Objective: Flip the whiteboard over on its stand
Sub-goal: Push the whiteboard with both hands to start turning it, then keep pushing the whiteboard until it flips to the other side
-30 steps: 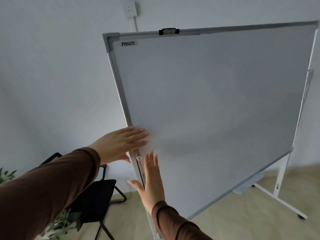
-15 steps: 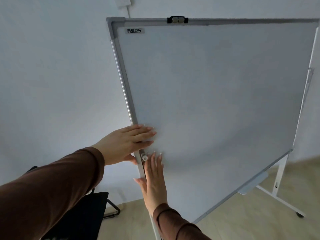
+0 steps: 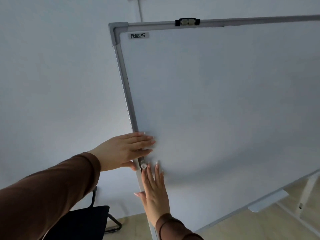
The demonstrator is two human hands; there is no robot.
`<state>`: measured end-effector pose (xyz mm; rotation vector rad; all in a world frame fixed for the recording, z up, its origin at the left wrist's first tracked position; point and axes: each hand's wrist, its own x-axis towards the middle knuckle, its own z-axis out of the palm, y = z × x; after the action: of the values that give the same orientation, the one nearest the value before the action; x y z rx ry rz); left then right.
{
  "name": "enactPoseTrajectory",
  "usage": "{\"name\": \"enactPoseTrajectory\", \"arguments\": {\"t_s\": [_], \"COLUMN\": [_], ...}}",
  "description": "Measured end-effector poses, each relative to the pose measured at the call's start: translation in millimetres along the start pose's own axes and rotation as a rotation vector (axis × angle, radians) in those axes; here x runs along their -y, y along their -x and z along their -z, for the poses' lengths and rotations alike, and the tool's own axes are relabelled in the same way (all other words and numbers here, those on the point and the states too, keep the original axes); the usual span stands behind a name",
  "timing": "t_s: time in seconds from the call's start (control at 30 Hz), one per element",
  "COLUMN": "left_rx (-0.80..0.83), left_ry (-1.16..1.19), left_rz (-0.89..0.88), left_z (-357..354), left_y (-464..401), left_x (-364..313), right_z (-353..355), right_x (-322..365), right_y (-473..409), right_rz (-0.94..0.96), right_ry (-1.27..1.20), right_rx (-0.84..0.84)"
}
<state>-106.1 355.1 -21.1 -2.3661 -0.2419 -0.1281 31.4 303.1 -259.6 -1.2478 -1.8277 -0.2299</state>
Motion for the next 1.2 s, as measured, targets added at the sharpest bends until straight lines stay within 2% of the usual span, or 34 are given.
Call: {"name": "enactPoseTrajectory", "arguments": {"t_s": [0.53, 0.8, 0.93, 1.03, 1.2], "left_rx": [-0.11, -0.104, -0.117, -0.106, -0.268], "left_ry": [0.062, 0.083, 0.111, 0.128, 0.283], "left_rz": [-0.114, -0.112, -0.135, -0.094, 0.025], "left_z": [-174, -222, -229, -222, -210], "left_y": [-32, -51, -55, -57, -126], "left_x": [173, 224, 231, 220, 145], "right_z": [-125, -159, -155, -134, -35], "right_x": [-85, -123, -135, -147, -209], "right_y": [-150, -200, -204, -196, -164], "right_rz": [-0.185, -0.248, -0.2, -0.091, -0.045], "right_ry": [0.163, 0.272, 0.273, 0.255, 0.192], "right_rx": [0.017, 0.082, 0.101, 0.131, 0.102]}}
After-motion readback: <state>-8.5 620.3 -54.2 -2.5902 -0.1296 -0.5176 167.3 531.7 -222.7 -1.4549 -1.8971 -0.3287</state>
